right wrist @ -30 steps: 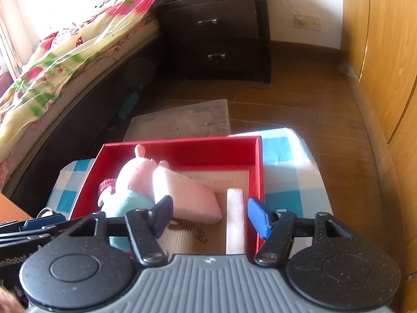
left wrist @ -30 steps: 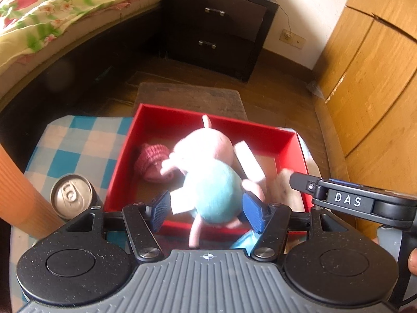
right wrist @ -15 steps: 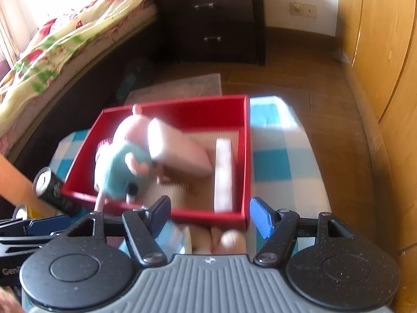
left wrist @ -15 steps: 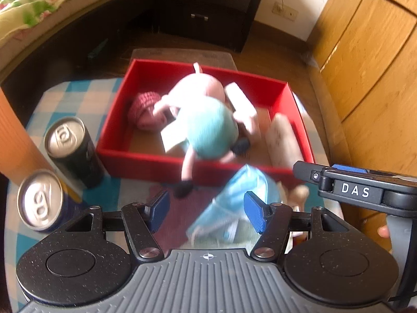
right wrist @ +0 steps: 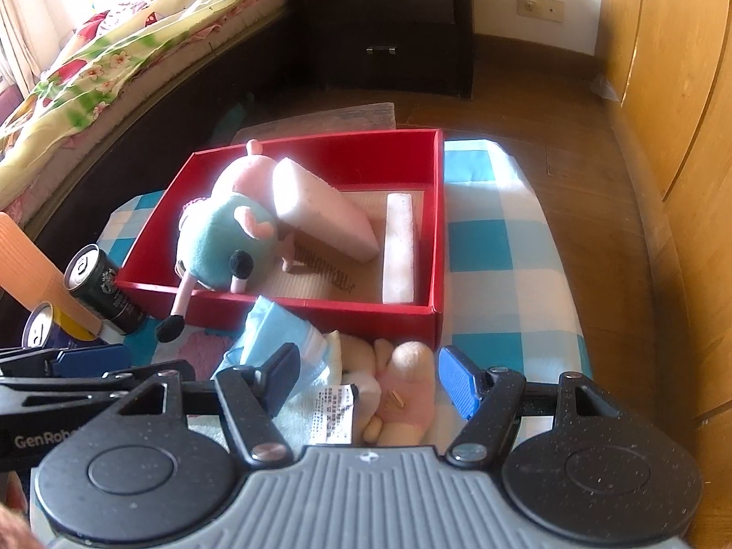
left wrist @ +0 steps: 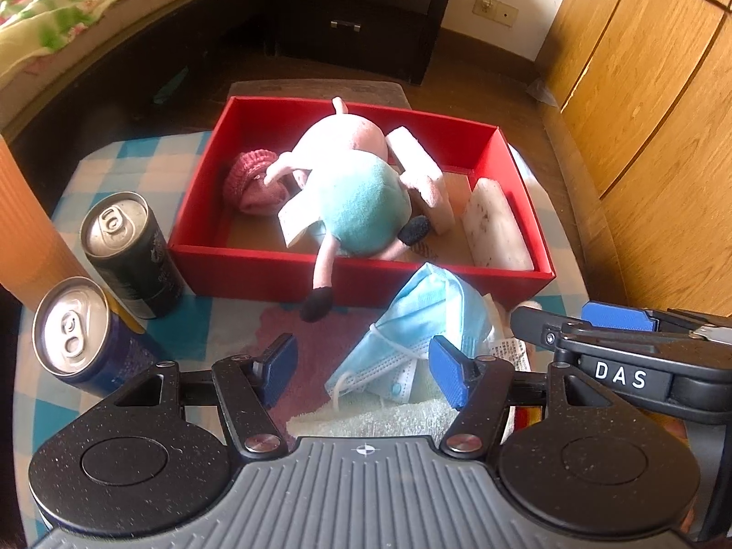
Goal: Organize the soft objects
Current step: 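Move left tool to the white towel while right tool approaches the striped sock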
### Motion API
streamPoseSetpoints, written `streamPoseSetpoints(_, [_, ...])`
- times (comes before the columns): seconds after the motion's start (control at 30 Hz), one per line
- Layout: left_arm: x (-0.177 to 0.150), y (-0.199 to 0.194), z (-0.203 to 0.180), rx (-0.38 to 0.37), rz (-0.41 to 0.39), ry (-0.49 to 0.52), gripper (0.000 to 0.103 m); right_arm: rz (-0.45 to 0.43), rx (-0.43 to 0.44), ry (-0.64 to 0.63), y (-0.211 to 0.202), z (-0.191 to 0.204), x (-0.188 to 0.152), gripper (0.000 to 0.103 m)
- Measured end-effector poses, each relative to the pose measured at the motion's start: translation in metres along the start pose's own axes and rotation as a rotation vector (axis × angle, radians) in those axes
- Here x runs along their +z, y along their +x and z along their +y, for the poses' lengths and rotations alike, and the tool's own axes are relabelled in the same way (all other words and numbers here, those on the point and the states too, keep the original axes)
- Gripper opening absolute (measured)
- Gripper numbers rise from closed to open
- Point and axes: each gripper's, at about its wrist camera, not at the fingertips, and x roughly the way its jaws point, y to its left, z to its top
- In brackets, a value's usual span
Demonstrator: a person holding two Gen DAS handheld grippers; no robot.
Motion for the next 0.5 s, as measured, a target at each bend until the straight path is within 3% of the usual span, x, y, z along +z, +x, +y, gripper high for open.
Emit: streamPoseSetpoints(0.5, [-0.029, 0.002, -0.02, 0.031, 0.03, 0.095, 0.067, 0.036, -0.007, -0.007, -0.005, -0.008, -0.035, 0.046])
